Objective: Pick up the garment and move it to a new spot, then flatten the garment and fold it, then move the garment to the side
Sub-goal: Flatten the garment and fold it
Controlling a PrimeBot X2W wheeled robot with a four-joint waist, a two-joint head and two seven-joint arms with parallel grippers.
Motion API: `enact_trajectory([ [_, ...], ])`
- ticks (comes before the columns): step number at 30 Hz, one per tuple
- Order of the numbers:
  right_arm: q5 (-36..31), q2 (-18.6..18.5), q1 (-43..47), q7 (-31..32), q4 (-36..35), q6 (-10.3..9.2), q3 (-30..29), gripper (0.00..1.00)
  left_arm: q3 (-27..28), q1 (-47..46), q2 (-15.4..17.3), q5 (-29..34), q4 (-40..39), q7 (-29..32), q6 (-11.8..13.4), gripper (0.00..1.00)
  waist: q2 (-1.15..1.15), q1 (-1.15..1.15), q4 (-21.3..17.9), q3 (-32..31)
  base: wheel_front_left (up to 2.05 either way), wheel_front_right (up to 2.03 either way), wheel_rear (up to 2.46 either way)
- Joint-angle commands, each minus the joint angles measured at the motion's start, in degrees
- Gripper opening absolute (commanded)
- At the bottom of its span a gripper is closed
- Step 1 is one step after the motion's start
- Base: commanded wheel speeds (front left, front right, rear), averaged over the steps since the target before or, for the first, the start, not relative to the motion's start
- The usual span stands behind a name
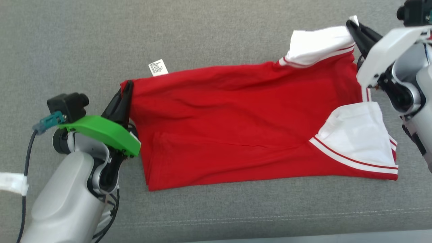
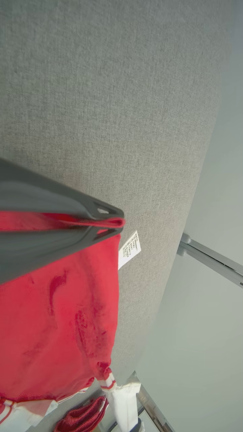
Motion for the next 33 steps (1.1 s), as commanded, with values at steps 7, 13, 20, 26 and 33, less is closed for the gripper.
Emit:
enact_trajectory([
  [7,2.5,-4.0,10.4,-3.2,-8.2,-0.06,-2.6,0.0,-0.4,9.0,3.0,1.2,-9.0,-2.5,1.1,0.0,0.0,0.0,-2.5,-4.4,0.0,0.0,0.0],
  [13,3.0,-4.3,19.0,-5.0,-12.0,-0.06,-6.0,0.0,-1.0,15.3,3.8,1.0,-13.7,-3.8,2.6,0.0,0.0,0.0,-2.8,-4.3,0.0,0.0,0.0],
  [20,0.5,-3.2,25.1,-8.1,-12.6,-0.06,-7.9,0.0,-1.8,18.9,2.5,1.7,-13.0,-6.1,3.1,0.0,0.0,0.0,-2.9,-3.3,0.0,0.0,0.0],
  [26,-2.2,-2.1,27.4,-11.0,-11.1,-0.06,-7.5,0.2,-1.6,20.8,1.4,2.1,-11.3,-7.8,2.6,0.49,0.0,0.0,-3.1,-3.2,0.0,0.0,0.0],
  [33,-4.9,-4.8,31.3,-13.9,-12.8,-0.06,-3.7,1.0,-2.6,25.0,2.3,1.2,-11.5,-7.8,0.8,1.0,0.0,0.0,-3.4,-4.1,0.0,0.0,0.0],
])
